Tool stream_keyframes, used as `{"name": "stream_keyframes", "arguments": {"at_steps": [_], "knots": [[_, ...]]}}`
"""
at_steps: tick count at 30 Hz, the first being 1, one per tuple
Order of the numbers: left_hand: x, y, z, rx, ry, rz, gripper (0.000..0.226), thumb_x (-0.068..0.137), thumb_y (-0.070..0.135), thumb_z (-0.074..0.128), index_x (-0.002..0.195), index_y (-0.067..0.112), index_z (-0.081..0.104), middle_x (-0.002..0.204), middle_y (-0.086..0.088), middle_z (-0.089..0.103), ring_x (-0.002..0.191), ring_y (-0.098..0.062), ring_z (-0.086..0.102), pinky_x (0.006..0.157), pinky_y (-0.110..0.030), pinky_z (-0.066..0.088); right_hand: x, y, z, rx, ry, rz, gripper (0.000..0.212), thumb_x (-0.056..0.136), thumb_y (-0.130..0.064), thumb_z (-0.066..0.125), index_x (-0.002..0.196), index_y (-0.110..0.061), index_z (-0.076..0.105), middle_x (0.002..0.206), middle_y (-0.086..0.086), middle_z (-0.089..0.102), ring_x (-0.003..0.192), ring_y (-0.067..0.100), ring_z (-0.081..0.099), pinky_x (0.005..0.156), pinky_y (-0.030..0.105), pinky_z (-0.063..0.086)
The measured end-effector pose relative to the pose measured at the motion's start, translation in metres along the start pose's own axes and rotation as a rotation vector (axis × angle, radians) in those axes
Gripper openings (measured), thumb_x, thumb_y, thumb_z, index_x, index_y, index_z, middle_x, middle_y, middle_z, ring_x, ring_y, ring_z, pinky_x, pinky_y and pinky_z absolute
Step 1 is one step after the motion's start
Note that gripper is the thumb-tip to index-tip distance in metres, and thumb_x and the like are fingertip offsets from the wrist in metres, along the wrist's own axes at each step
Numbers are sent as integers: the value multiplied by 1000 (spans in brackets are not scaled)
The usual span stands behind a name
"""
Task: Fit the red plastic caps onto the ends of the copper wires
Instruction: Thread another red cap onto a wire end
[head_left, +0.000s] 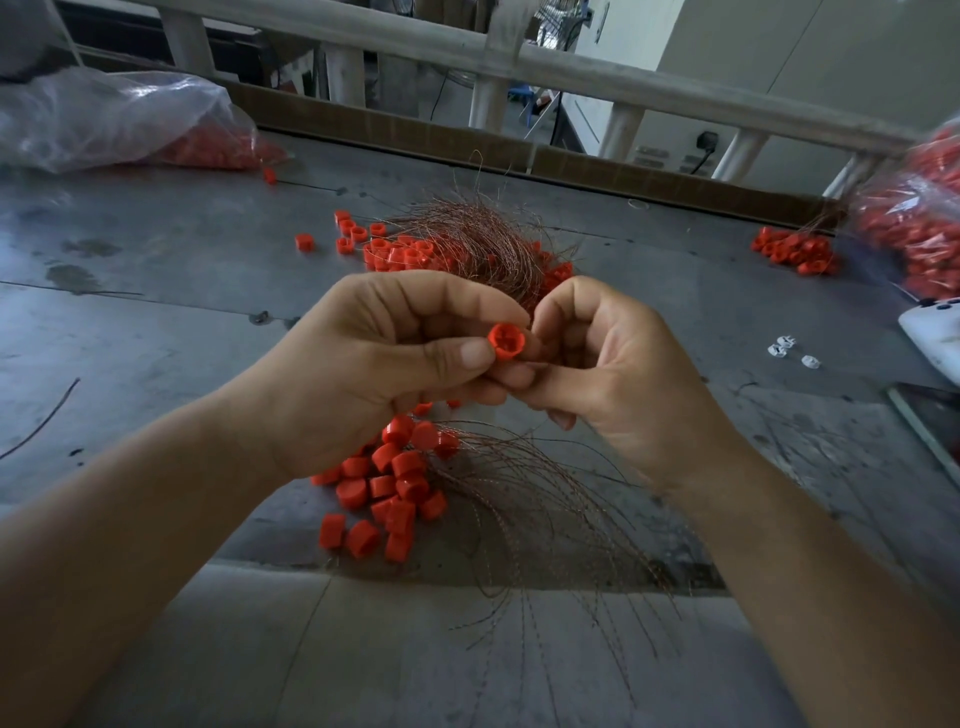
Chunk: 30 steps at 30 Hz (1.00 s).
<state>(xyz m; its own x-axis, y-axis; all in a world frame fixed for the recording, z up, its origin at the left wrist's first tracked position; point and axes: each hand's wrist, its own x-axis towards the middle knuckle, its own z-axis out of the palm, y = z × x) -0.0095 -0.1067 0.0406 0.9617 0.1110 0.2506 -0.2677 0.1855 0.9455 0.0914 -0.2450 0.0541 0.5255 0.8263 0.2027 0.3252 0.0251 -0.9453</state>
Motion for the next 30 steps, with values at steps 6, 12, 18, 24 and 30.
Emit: {"name": "stream_keyframes", "arguments": {"at_steps": [6,12,18,24,30], "knots": [[3,1,-5,-119,156,-12,21,63,5,60,78,9,74,79,-7,73,74,-14,70,63,-18,54,14,18,-33,-409,225,12,14,74,-27,71,75,-26,57,69,-10,61,64,6,56,62,16,46],[2,2,-4,-166,234,-20,23,65,1,56,77,10,75,78,-8,73,75,-15,71,64,-18,54,25,53,-53,-763,326,97,10,85,-15,62,84,-25,62,74,-14,57,64,-3,50,61,11,38],[1,3,-2,-160,221,-20,21,62,6,61,77,10,75,78,-8,73,74,-15,71,62,-18,54,35,64,-45,-926,301,43,35,90,-10,53,124,-13,56,114,-1,53,99,13,51,83,17,34],[3,3,-1,-158,215,-29,23,62,5,60,79,9,75,78,-8,73,74,-15,71,62,-18,54,42,78,-46,-1066,137,182,58,91,1,41,144,-17,24,153,2,19,139,20,17,111,27,11],[1,3,0,-151,221,-46,23,64,3,57,78,9,75,77,-9,73,72,-15,71,61,-18,54,39,69,-50,-959,165,50,30,82,3,57,109,-9,66,116,5,58,108,18,52,92,16,32]]}}
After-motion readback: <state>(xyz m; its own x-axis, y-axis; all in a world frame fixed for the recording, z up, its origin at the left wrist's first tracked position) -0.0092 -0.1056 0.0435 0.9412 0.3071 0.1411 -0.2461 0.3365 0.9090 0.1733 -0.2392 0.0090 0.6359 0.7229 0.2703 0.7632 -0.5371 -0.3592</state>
